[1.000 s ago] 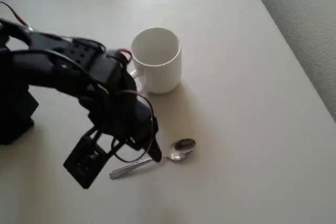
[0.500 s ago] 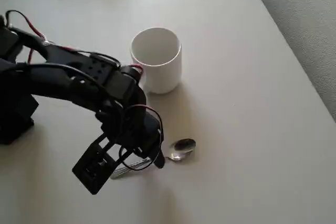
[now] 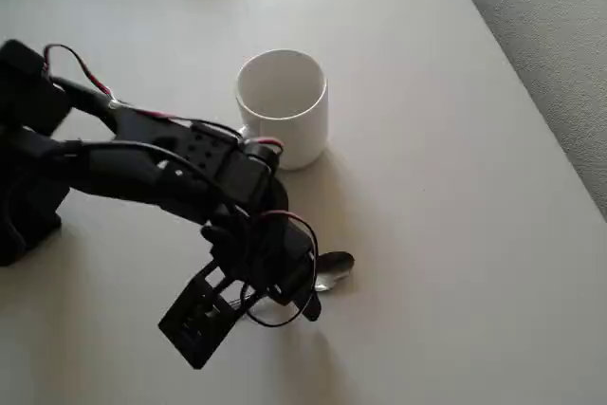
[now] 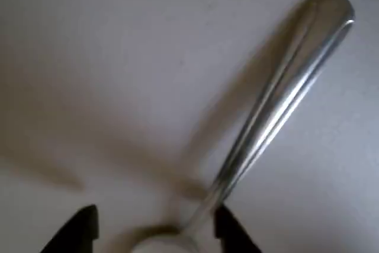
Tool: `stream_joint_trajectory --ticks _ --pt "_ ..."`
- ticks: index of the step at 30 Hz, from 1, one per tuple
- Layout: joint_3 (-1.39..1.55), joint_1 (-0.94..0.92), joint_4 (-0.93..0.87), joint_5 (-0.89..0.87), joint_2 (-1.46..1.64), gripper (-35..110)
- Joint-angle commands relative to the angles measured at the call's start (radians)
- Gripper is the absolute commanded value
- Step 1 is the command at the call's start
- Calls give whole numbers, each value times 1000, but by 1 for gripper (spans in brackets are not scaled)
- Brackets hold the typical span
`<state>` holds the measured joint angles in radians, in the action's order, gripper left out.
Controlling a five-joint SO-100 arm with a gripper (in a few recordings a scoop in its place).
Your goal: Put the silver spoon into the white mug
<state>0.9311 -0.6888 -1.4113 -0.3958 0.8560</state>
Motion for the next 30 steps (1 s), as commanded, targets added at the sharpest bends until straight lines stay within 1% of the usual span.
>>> stream_joint_trajectory --ticks 1,4,5,6,8,10,11,22,30 --pt "-100 -9 -29 -6 -5 21" --pt "-189 -5 -86 -6 -60 19" --pt "-242 -3 -117 -6 -95 17" --pt "-325 -3 -164 -9 -144 11" --pt "-565 -3 -291 -12 -285 6" --pt "-877 -3 -428 -6 -459 -1" --pt "-928 -3 -439 2 -489 -2" --pt "-931 3 -437 57 -459 -2" --pt "-923 -9 -440 118 -327 -2"
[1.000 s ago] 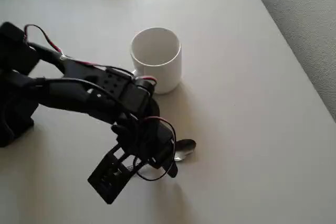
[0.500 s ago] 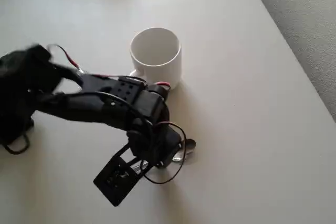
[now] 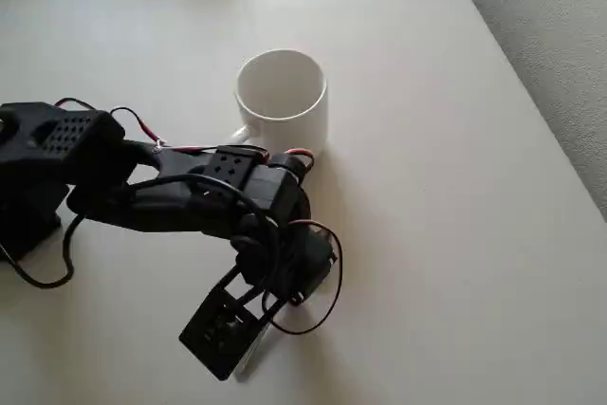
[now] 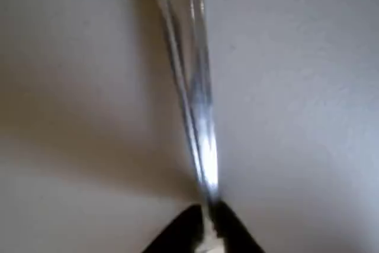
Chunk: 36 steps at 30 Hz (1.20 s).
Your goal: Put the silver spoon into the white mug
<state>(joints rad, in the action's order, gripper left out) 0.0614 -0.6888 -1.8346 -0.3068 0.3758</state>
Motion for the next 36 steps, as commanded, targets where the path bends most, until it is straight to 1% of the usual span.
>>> stream_joint_trajectory --ticks 1,10,16,22,27,29,36 --pt "-52 -12 -17 35 173 -2" --pt "-46 -31 -20 75 302 -2" --pt "-38 -34 -21 98 285 -2" --pt "-48 -28 -9 121 126 15" --pt "-49 -11 2 127 57 21" --pt "-49 -3 5 127 41 28" --pt "-51 3 37 127 23 27"
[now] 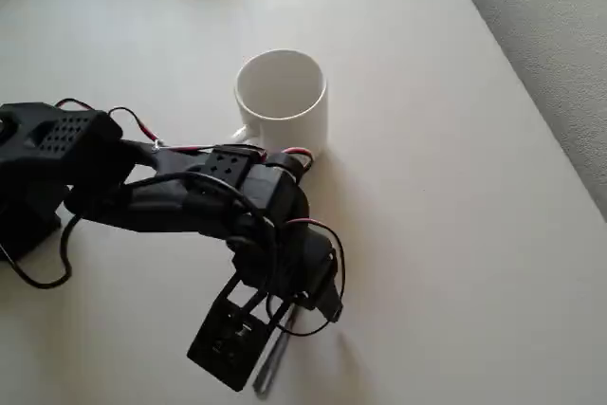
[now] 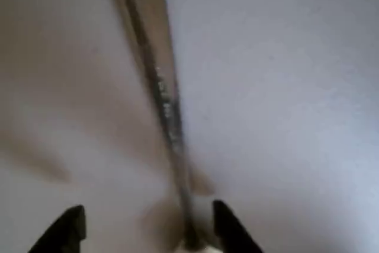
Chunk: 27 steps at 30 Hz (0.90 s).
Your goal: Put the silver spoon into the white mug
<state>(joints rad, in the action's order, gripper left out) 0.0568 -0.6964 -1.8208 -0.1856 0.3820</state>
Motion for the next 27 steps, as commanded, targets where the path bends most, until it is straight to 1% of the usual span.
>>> stream_joint_trajectory --ticks 1,9,10,12,16,18,27 --pt "-46 14 25 5 17 27" --pt "-46 46 29 6 -3 19" --pt "-46 51 28 12 -5 18" --pt "-46 54 28 17 -8 8" --pt "-46 48 28 28 -18 5" --pt "-46 43 26 37 -26 -1" --pt "-48 38 -9 54 26 -2"
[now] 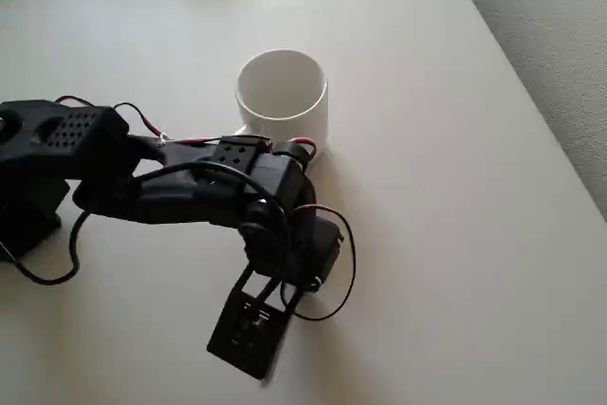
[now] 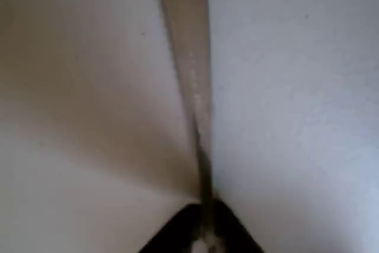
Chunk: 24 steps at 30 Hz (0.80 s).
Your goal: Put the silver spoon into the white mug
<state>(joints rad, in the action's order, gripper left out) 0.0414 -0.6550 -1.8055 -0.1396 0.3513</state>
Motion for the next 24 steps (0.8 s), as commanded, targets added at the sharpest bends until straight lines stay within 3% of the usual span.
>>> stream_joint_trajectory --ticks 1,24 --pt "-32 -3 -31 8 66 -2" --pt "52 21 -49 49 480 -2"
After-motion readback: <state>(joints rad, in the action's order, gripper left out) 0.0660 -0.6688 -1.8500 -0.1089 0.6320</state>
